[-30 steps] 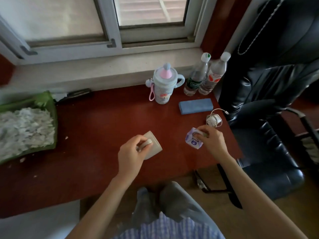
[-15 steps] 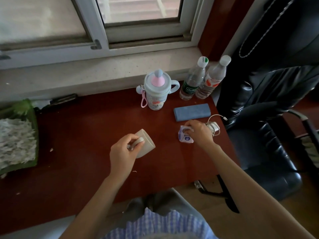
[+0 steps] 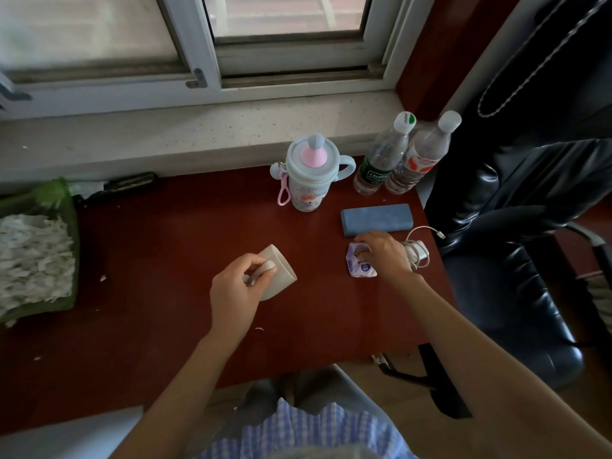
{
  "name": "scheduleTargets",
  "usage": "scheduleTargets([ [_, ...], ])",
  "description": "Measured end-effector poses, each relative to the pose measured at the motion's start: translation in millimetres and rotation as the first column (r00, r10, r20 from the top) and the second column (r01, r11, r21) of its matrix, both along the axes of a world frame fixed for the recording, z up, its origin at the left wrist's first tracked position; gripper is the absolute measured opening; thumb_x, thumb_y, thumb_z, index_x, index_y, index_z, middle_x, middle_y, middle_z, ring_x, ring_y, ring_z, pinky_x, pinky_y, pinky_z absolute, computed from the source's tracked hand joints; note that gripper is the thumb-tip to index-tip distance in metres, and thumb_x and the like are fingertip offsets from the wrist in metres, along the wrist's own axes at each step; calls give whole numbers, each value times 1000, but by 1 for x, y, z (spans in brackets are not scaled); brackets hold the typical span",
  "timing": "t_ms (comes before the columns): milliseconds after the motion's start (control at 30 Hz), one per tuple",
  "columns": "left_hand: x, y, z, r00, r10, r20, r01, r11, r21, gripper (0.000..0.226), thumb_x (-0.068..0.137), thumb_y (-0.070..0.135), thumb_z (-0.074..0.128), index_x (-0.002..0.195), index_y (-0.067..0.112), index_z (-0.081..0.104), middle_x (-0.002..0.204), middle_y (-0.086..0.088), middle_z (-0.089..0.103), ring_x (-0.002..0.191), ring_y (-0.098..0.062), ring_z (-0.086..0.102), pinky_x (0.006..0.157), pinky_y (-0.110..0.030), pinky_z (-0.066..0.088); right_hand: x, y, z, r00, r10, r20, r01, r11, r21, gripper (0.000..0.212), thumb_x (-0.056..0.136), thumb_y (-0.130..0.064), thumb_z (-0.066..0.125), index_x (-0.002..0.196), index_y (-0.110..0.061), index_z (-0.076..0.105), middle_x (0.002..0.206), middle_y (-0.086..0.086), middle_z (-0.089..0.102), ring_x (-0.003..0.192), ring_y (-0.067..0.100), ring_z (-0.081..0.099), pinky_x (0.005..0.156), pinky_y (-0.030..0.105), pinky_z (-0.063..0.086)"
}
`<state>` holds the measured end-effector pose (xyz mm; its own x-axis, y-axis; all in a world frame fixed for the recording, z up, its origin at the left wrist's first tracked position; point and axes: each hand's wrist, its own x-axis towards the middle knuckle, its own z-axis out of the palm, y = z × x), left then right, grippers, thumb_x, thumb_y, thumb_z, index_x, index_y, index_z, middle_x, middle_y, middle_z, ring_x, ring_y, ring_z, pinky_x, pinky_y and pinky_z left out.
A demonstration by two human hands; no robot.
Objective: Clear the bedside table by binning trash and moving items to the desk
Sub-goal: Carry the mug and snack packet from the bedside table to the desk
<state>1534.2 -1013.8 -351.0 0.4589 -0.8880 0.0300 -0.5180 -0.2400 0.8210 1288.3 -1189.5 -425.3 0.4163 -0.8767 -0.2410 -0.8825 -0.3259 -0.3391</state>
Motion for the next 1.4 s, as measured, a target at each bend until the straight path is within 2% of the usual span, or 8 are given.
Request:
scheduleTargets([
  [200,4,9,0,1000,-4,-8,5,1000,9,9,81,24,72,81,19,64,80,10,66,75,-8,59,58,-31,48,-8,12,-12,993,82,90,-62,977,-204,40,66,6,73,103,-9,68,96,7,68,90,30,65,64,38,56],
  [367,10,15,2,1000,11,8,-11,1000,9,8,81,26,71,81,21,65,80,11,66,74,-9,59,58,-29,46,2,33,-12,984,88,153,-33,944,-330,26,83,-5,66,109,-9,66,111,6,66,105,22,59,84,34,53],
  [500,15,21,1,999,34,32,-34,999,3,8,81,26,71,79,22,64,77,10,65,72,-10,59,56,-28,46,24,72,-4,969,52,241,14,964,-265,36,89,-20,63,124,-11,61,128,7,59,123,23,52,91,35,51],
  [633,18,30,0,997,50,61,-49,999,-15,9,81,25,71,80,20,63,76,10,65,75,-7,57,56,-21,42,41,101,-9,982,151,117,-141,986,-90,57,91,-37,59,142,-17,43,151,8,37,143,23,26,108,40,37],
  [767,24,38,-2,997,75,31,-75,997,-3,7,82,24,70,81,20,64,78,10,65,76,-5,57,56,-15,40,53,113,-11,982,185,-21,-182,978,103,73,90,-48,54,151,-24,20,161,3,5,148,18,0,117,37,23],
  [1067,39,32,-5,965,196,-171,-191,980,48,7,83,23,69,81,20,64,75,7,64,68,-2,56,57,-17,44,59,116,-15,979,190,-75,-179,975,133,78,90,-49,54,152,-26,14,161,2,-3,148,19,-5,118,36,17],
  [1267,56,-5,-17,943,255,-215,-245,967,71,13,84,26,68,86,14,63,81,0,66,70,-8,57,57,-9,41,60,115,-16,979,185,-87,-173,976,134,78,90,-50,53,152,-27,12,161,1,-5,148,19,-5,118,35,15],
  [1400,62,-33,-28,913,289,-287,-284,957,61,19,86,34,66,89,16,63,86,0,68,79,-16,64,64,-19,47,61,116,-16,979,182,-93,-169,976,136,78,90,-50,53,152,-28,11,161,0,-6,148,18,-6,118,35,15],
])
